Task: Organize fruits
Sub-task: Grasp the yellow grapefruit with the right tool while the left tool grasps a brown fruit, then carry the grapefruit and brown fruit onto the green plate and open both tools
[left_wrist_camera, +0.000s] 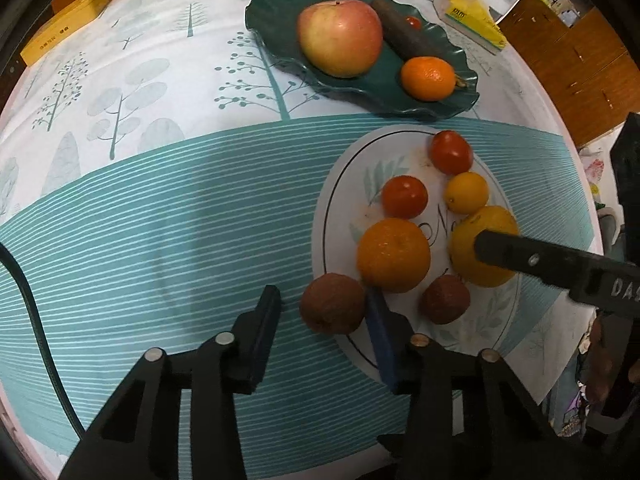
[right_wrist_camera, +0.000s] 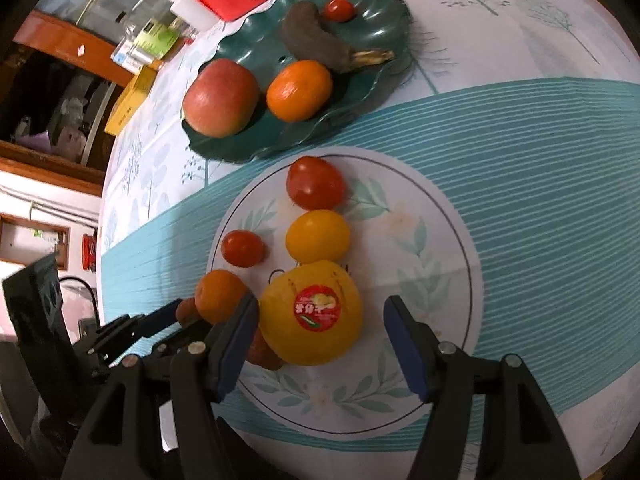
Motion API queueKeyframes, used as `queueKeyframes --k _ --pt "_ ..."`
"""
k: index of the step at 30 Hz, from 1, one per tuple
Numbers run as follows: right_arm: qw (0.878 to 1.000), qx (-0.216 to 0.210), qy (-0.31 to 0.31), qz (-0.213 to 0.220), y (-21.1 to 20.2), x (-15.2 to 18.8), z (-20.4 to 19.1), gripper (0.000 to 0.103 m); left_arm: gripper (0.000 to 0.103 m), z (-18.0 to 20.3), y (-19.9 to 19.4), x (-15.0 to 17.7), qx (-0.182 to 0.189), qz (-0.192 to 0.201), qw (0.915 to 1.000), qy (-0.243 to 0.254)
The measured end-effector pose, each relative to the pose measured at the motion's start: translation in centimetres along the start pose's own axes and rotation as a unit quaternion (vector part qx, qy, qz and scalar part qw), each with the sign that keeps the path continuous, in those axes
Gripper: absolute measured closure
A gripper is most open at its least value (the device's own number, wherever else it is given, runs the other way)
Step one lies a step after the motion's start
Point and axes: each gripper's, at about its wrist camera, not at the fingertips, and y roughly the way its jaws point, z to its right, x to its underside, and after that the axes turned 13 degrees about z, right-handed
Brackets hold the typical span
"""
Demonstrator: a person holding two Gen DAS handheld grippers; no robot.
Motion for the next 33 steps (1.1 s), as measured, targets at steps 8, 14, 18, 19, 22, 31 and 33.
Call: queueKeyframes --k 8,14,18,19,22,31,33 --pt "1.0 0.01 -0.005 -0.009 0.4 0.2 -0.1 0.043 0.073 -0.9 -0.4 0.0 0.022 0.012 0.9996 -0.016" --pt "1.0 0.007 0.009 -0.004 0.1 0.3 0.6 0.049 0.074 -1.0 -0.1 0.0 0.024 0.015 0.9993 -0.025" --pt "1.0 0.005 0.002 -0.005 -0.2 0.6 0.5 0.05 0.074 -1.0 -0.3 0.1 0.014 0.023 0.9992 -0.031" --pt "1.0 0.003 0.001 -0.005 -0.2 0.7 0.4 0.05 0.074 -1.1 -0.4 0.1 0.011 0.027 0.999 -0.033" --pt "1.0 0.001 -0.007 0.0 -0.7 1.0 0.1 0.051 0.074 -1.4 -1.2 0.2 0.004 0.038 0.9985 -0.039" --pt "0.998 -0.013 -0.053 0.028 -2.7 0.2 -1.7 0.051 0.074 -1.7 -4.1 0.0 -0.019 0.073 0.9959 -0.051" --pt "0.997 -0.016 -0.066 0.036 -3.1 -0.5 -2.3 0.051 0.074 -1.8 -4.7 -0.5 -0.025 0.08 0.9952 -0.051"
